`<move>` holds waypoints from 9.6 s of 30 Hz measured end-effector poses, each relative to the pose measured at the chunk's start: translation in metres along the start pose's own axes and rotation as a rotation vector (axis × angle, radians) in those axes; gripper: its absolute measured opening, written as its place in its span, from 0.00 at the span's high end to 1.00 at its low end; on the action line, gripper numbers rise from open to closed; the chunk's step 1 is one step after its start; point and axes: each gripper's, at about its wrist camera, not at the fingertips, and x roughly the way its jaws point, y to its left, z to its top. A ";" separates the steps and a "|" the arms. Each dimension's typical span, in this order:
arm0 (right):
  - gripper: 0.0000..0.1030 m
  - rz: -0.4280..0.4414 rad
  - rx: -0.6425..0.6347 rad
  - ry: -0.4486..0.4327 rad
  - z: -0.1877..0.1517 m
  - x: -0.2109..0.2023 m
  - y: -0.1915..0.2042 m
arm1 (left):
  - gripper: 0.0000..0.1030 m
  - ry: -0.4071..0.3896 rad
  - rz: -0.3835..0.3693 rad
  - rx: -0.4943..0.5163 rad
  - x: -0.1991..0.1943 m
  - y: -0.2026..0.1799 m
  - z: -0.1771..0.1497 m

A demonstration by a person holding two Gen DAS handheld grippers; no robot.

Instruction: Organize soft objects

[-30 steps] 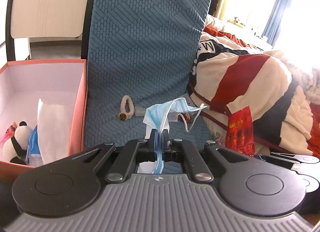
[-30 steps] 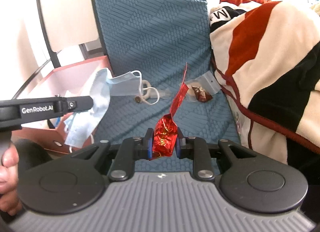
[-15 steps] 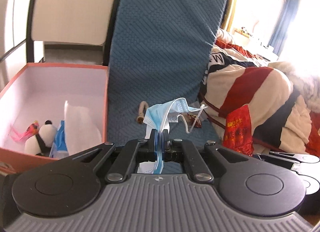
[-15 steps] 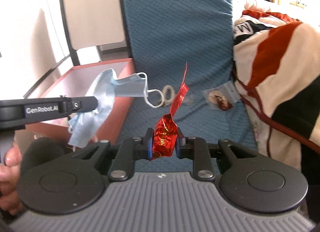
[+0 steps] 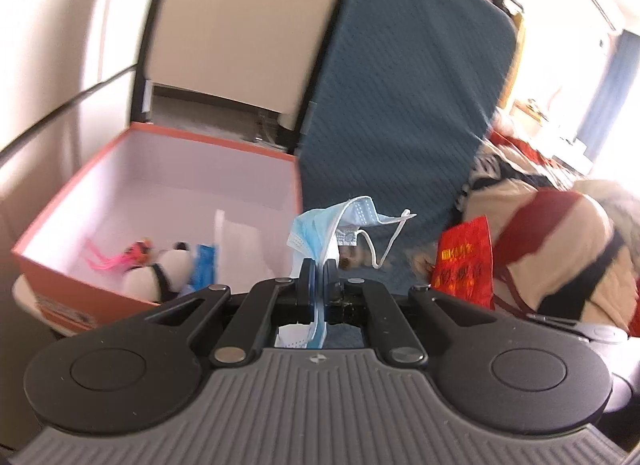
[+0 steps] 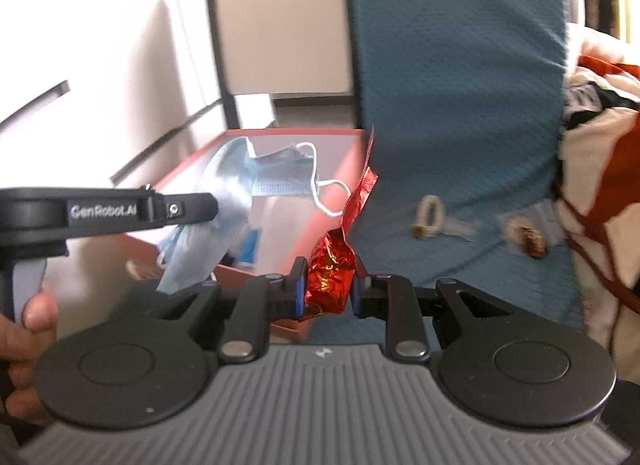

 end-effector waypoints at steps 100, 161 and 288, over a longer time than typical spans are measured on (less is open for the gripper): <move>0.26 -0.124 0.073 -0.067 -0.003 -0.004 -0.045 | 0.68 0.017 -0.020 0.026 0.032 -0.009 -0.014; 0.26 -0.268 0.334 -0.107 -0.043 0.033 -0.187 | 0.45 0.159 -0.090 0.162 0.211 -0.087 -0.033; 0.68 -0.263 0.231 0.078 -0.039 0.069 -0.141 | 0.67 0.218 -0.189 0.136 0.180 -0.074 -0.035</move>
